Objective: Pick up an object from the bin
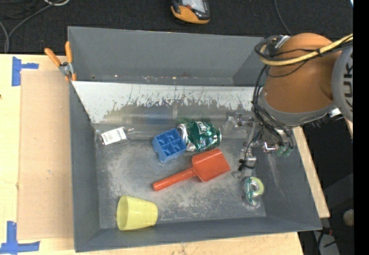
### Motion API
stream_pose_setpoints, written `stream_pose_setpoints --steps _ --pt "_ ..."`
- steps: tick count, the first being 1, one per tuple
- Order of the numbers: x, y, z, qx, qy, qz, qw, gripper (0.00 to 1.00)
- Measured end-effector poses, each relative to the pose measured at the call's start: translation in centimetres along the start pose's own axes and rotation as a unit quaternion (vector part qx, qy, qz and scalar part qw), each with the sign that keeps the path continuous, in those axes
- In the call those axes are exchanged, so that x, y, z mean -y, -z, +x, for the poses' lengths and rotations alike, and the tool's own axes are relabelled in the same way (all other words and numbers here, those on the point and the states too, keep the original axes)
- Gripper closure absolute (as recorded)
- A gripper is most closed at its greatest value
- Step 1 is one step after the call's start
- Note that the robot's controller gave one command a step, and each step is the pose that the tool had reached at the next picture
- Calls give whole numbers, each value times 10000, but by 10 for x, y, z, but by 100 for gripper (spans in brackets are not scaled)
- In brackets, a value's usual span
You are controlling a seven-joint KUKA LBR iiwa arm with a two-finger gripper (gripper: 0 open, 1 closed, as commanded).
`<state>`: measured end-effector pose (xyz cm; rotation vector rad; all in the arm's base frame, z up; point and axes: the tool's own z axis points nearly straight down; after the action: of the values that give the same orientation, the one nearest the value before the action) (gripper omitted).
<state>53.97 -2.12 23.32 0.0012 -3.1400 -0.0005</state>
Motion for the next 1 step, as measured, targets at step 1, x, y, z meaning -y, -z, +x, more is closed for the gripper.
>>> stream_pose_setpoints --steps 1 --pt "0 0 0 0 1 0 10000 0"
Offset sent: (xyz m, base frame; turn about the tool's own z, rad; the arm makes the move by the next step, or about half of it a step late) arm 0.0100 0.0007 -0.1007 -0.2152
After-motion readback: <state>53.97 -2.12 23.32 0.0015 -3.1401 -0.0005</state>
